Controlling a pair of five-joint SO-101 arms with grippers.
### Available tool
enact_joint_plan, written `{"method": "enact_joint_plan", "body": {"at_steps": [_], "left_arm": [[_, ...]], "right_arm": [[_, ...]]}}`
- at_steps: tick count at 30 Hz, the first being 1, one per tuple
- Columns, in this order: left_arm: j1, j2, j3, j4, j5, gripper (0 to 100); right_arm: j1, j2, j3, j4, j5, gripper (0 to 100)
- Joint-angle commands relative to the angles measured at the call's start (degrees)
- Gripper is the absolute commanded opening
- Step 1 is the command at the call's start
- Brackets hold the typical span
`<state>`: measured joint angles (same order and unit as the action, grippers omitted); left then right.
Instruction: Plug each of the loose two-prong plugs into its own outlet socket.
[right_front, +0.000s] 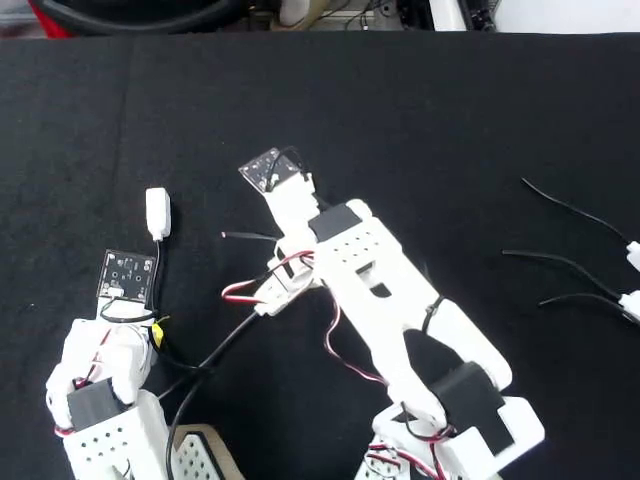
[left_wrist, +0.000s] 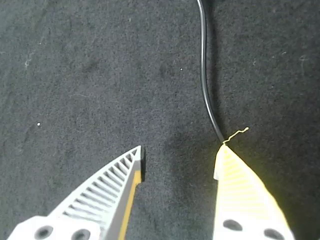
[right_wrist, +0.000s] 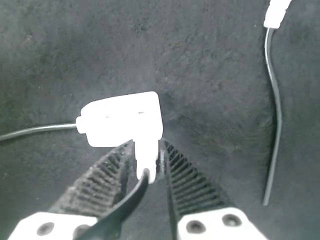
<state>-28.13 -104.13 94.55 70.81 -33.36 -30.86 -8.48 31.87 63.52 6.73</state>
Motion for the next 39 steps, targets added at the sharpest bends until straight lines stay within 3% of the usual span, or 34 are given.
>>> {"method": "enact_joint_plan", "body": {"at_steps": [1, 22, 28, 39], "left_arm": [[-0.3, -0.3, -0.4, 0.3, -0.4, 24], [-0.3, -0.3, -0.3, 0.3, -0.4, 24], [-0.3, -0.3, -0.3, 0.2, -0.4, 24], [-0.3, -0.3, -0.3, 0.2, -0.5, 24]], "right_arm": [[0.4, -0.1, -4.2, 0.4, 1.8, 1.1], [-2.8, 17.7, -8.0, 0.2, 2.0, 1.1], [2.1, 17.8, -7.8, 4.7, 6.7, 1.1], [24.0, 10.3, -8.0, 11.4, 17.8, 1.1]]}}
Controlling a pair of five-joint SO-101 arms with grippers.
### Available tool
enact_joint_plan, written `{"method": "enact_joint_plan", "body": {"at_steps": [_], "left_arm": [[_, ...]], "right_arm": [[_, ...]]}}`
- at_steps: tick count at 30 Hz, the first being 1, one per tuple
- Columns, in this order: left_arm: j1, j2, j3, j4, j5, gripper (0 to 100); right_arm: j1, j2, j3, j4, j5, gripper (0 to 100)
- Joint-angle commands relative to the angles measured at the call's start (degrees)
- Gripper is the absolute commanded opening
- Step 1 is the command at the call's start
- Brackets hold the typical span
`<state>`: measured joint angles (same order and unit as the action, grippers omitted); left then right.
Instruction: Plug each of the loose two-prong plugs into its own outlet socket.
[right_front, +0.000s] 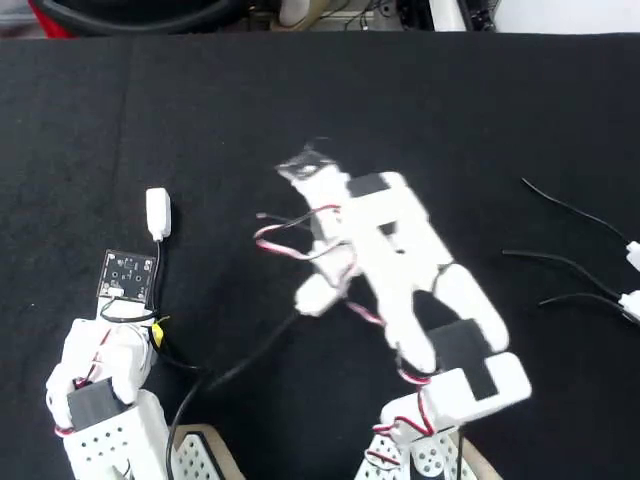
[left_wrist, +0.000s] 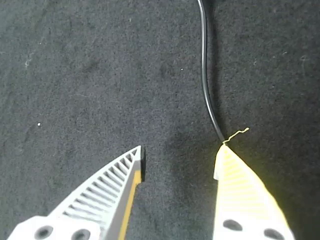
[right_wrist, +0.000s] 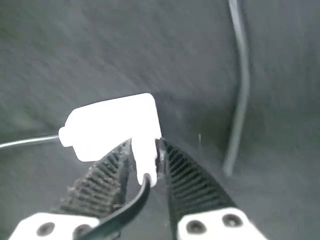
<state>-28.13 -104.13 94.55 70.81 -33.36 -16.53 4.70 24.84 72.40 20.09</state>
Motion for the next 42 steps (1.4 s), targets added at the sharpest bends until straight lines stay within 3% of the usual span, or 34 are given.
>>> {"method": "enact_joint_plan", "body": {"at_steps": [1, 10, 16, 28, 33, 35, 39, 42], "left_arm": [[-0.3, -0.3, -0.3, 0.2, -0.5, 24], [-0.3, -0.3, -0.3, 0.2, -0.5, 24], [-0.2, -0.3, -0.3, 0.2, -0.5, 24], [-0.2, -0.3, -0.3, 0.2, -0.5, 24], [-0.2, -0.3, -0.3, 0.2, -0.5, 24], [-0.2, -0.3, -0.3, 0.2, -0.4, 24], [-0.2, -0.3, -0.3, 0.2, -0.4, 24], [-0.2, -0.3, -0.3, 0.2, -0.4, 24]], "right_arm": [[12.6, -3.3, -1.0, 2.5, 5.8, 1.1], [43.4, -3.4, -5.0, -0.3, 22.7, 1.1], [54.6, -3.0, -15.2, -3.3, 26.5, 1.1], [60.7, 12.6, -29.4, -22.8, 26.4, 1.5], [61.5, 17.2, -34.0, -21.8, 26.4, 2.1], [61.5, 17.1, -34.2, -20.4, 26.4, 8.7], [61.2, 16.1, -36.4, -15.2, 25.6, 30.8], [61.0, 11.6, -39.4, -7.7, 25.1, 37.3]]}}
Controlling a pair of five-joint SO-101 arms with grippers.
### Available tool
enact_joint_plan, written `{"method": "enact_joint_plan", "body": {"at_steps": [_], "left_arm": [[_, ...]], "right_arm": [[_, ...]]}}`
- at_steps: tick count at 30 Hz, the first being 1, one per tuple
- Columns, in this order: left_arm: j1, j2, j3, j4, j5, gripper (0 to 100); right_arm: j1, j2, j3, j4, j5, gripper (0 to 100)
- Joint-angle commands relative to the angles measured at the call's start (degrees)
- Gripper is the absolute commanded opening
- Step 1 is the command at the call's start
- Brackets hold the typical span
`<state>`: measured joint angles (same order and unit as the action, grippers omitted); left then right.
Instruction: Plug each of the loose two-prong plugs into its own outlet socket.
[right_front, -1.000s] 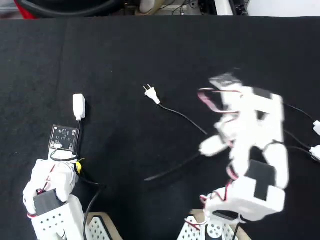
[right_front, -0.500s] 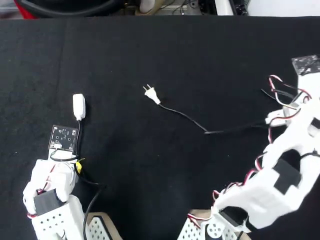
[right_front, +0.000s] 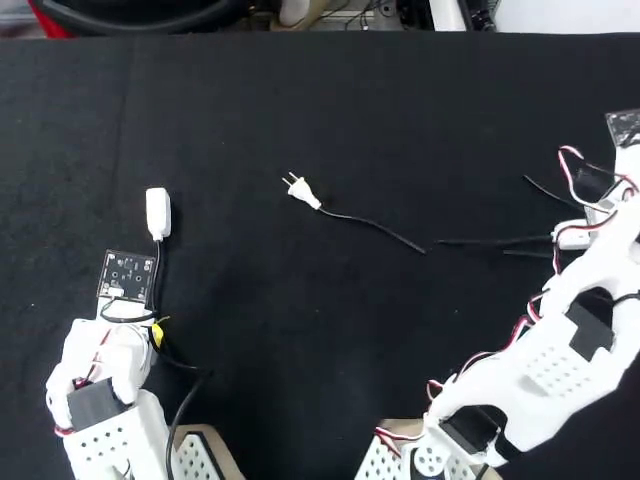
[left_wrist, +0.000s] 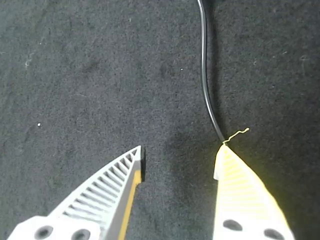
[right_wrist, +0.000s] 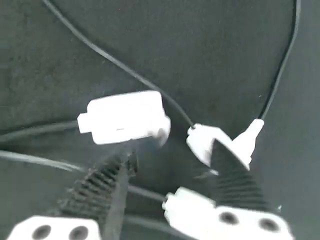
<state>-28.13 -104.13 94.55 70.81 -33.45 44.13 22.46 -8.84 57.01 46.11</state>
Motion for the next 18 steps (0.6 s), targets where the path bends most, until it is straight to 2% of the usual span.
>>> {"method": "enact_joint_plan", "body": {"at_steps": [1, 6, 9, 14, 18], "left_arm": [[-0.2, -0.3, -0.3, 0.2, -0.3, 24], [-0.2, -0.3, -0.3, 0.2, -0.3, 24], [-0.3, -0.3, -0.3, 0.2, -0.3, 24], [-0.3, -0.3, -0.3, 0.2, -0.3, 24], [-0.3, -0.3, -0.3, 0.2, -0.3, 24]], "right_arm": [[0.3, -8.1, -6.9, 10.0, -1.5, 37.0], [-2.8, -19.6, -13.7, 22.9, -12.4, 32.6], [-9.4, -25.5, -15.4, 31.2, -20.7, 26.8], [-28.4, -30.3, -15.3, 41.8, -38.2, 15.8], [-45.7, -28.6, -13.5, 42.3, -53.5, 11.6]]}}
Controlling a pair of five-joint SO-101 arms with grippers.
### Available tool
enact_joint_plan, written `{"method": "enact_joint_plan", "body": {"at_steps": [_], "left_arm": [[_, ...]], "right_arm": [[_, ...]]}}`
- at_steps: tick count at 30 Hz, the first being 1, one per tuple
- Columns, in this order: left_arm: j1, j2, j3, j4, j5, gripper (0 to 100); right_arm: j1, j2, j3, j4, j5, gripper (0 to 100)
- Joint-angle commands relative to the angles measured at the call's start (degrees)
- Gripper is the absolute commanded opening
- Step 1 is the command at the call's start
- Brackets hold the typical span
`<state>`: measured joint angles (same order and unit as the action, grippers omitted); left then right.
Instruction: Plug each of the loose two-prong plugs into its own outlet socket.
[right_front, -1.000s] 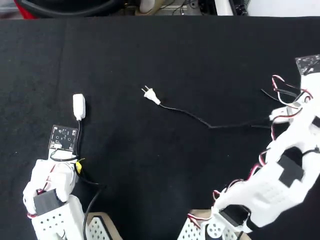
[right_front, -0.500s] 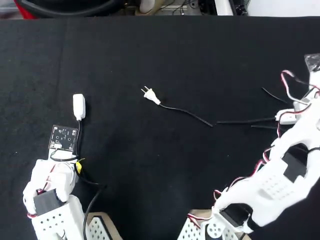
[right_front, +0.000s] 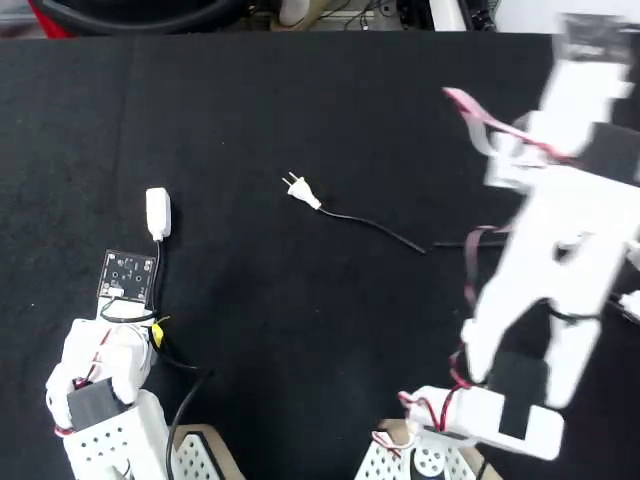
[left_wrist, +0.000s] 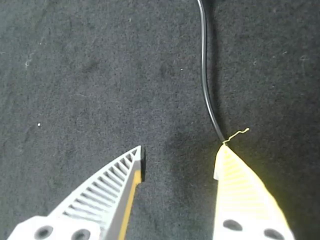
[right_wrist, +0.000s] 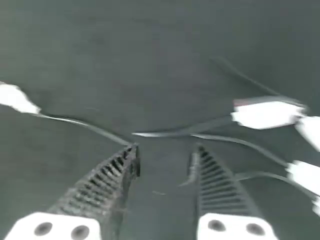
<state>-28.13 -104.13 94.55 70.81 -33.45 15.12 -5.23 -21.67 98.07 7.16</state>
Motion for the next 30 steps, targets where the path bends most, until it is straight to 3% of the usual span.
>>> {"method": "enact_joint_plan", "body": {"at_steps": [1, 5, 8, 11, 15, 21, 28, 30], "left_arm": [[-0.3, -0.3, -0.3, 0.2, -0.3, 24], [-0.4, -0.3, -0.3, 0.2, -0.3, 24], [-0.6, -0.3, -0.3, 0.2, -0.4, 24], [-0.7, -0.3, -0.3, 0.2, -0.4, 24], [-0.7, -0.3, -0.3, 0.2, -0.4, 24], [-0.7, -0.3, -0.3, 0.2, -0.4, 24], [-0.7, -0.3, -0.3, 0.2, -0.4, 24], [-0.7, -0.3, -0.3, 0.2, -0.4, 24]], "right_arm": [[-21.1, 0.2, 0.9, -0.1, -18.5, 11.9], [-34.3, 7.5, 9.0, -10.4, -33.8, 16.6], [-37.6, 15.0, 15.3, -23.9, -42.2, 18.1], [-39.2, 22.4, 18.7, -35.1, -45.2, 18.1], [-42.8, 29.7, 18.4, -37.9, -40.8, 18.1], [-43.6, 34.9, 14.3, -37.5, -23.2, 18.1], [-42.5, 31.3, 7.3, -22.3, -14.4, 18.1], [-42.5, 30.5, 5.1, -19.0, -8.4, 18.1]]}}
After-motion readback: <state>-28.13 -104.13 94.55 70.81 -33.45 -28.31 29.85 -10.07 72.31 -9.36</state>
